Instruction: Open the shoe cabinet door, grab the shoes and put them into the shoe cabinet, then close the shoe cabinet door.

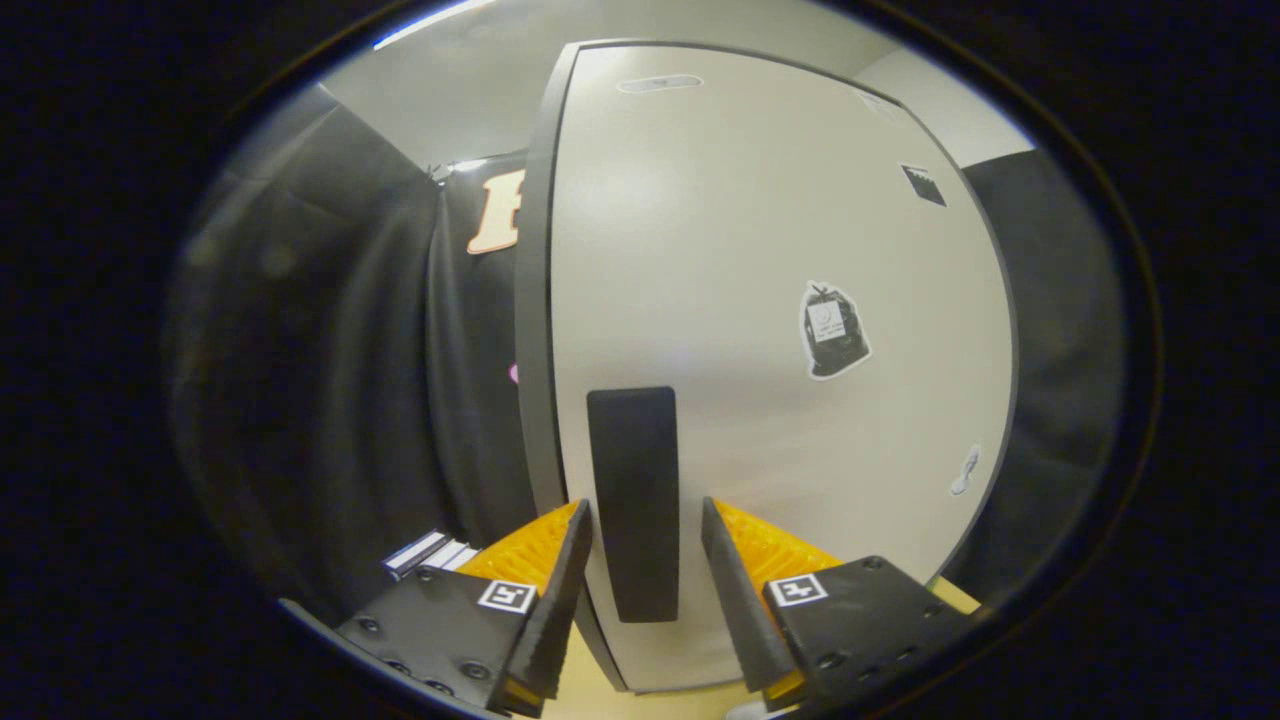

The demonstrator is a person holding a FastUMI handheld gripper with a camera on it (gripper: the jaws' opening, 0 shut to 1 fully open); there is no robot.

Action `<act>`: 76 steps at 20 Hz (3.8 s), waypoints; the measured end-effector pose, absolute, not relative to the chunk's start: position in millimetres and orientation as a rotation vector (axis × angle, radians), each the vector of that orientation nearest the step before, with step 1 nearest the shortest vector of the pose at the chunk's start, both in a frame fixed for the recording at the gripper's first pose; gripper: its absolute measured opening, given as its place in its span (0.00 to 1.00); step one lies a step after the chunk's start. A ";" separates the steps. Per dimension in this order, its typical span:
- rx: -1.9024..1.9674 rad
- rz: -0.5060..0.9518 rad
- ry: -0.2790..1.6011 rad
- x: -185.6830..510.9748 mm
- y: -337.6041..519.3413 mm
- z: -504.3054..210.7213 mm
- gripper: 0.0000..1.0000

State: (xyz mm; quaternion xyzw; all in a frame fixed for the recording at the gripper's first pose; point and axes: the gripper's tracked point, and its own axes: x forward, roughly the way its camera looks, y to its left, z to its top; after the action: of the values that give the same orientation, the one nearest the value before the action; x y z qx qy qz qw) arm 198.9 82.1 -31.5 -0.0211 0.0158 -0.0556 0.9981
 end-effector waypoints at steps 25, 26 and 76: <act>-0.066 0.015 0.026 111.4 72.1 -9.7 0.06; -0.060 0.034 0.026 100.9 66.3 -9.0 0.06; -0.062 0.001 0.036 -136.9 -150.4 26.0 0.02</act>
State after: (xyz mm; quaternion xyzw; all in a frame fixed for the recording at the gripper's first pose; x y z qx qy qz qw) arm -136.9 -150.4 26.0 -0.0309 0.0178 0.0005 0.9994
